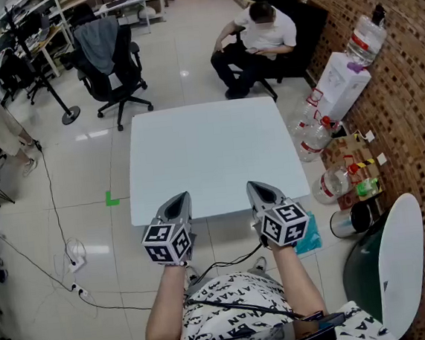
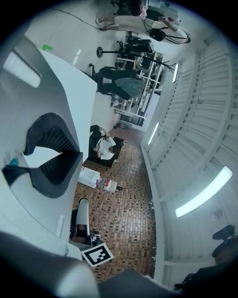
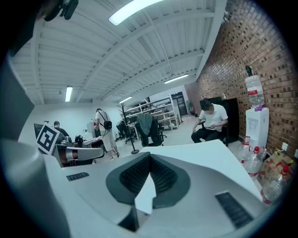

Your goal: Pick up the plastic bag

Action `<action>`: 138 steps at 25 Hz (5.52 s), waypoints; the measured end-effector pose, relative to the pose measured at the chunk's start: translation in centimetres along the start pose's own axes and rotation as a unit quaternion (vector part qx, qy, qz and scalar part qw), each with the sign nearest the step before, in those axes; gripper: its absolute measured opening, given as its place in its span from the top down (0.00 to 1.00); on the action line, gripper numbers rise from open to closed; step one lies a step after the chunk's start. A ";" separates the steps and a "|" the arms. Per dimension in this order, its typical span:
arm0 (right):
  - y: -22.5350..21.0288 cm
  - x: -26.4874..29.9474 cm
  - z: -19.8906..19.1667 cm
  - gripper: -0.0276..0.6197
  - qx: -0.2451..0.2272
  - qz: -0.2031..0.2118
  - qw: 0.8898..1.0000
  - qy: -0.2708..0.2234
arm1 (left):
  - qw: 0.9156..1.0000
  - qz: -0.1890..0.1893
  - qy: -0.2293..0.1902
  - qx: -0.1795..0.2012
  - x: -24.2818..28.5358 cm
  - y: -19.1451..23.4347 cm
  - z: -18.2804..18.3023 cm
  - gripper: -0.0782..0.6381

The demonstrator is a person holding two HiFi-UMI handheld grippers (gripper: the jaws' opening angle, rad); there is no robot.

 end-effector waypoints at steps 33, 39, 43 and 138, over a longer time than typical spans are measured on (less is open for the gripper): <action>-16.5 -16.6 -20.1 0.52 0.182 -0.186 0.963 0.073 | 0.924 -0.230 0.285 0.111 17.7 -21.8 -20.9 0.89; -21.7 -19.3 -31.5 0.52 0.230 -0.220 0.937 0.142 | 0.896 -0.238 0.358 0.108 22.2 -24.2 -31.7 0.89; -23.7 -20.0 -39.7 0.52 0.268 -0.226 0.919 0.178 | 0.882 -0.227 0.401 0.101 25.7 -24.3 -39.3 0.89; -21.0 -17.4 3.7 0.94 0.036 -0.159 0.972 -0.171 | 0.996 -0.057 0.050 0.039 11.7 -13.9 -4.9 0.89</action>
Point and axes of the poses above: the fingertips, and each gripper's own axes: x forward along the fingers, y to its left, z out of its top, the point moved 8 cm from there along -x, backward along the fingers, and after that the axes turned 14 degrees about -x, right-handed, at the moved point
